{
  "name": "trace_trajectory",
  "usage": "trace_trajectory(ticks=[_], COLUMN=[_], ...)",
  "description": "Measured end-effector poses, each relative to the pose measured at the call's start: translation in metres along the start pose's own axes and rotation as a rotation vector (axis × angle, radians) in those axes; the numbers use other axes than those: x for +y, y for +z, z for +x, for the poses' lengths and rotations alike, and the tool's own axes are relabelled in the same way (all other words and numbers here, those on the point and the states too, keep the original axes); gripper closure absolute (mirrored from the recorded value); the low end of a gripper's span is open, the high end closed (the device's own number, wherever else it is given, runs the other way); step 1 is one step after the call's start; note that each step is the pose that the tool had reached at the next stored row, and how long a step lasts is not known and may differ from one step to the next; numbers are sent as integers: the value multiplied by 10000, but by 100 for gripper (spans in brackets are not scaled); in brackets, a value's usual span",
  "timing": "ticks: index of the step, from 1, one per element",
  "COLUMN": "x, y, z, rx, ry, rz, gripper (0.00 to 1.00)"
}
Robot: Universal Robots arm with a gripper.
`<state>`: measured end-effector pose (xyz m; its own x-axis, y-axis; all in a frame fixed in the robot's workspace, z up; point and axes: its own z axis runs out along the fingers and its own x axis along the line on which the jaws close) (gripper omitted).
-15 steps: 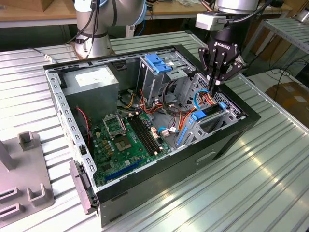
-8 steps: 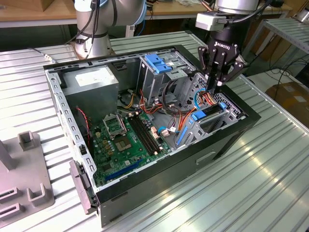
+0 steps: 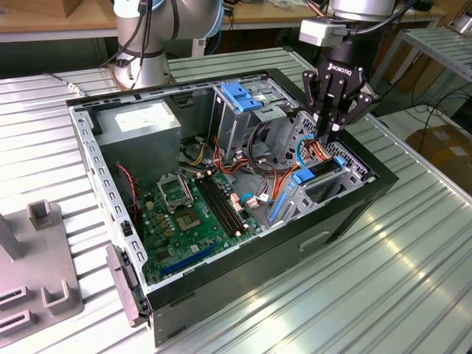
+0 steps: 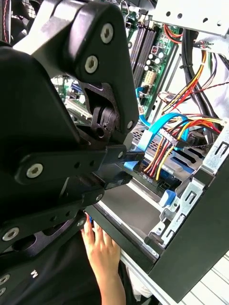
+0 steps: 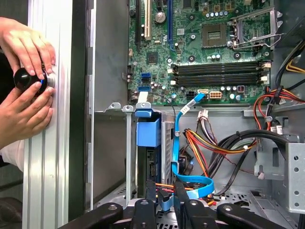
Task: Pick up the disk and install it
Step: 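Insert the second disk wire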
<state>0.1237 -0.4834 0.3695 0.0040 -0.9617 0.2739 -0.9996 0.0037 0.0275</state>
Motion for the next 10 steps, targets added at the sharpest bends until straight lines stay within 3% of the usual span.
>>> trace_trajectory(ticks=[6,8,10], x=[-1,0,0], y=[-1,0,0], z=[0,0,0], rx=[1,0,0], ry=[-14,-31,-71], rz=[-42,-107,-248], gripper=[71,71,71])
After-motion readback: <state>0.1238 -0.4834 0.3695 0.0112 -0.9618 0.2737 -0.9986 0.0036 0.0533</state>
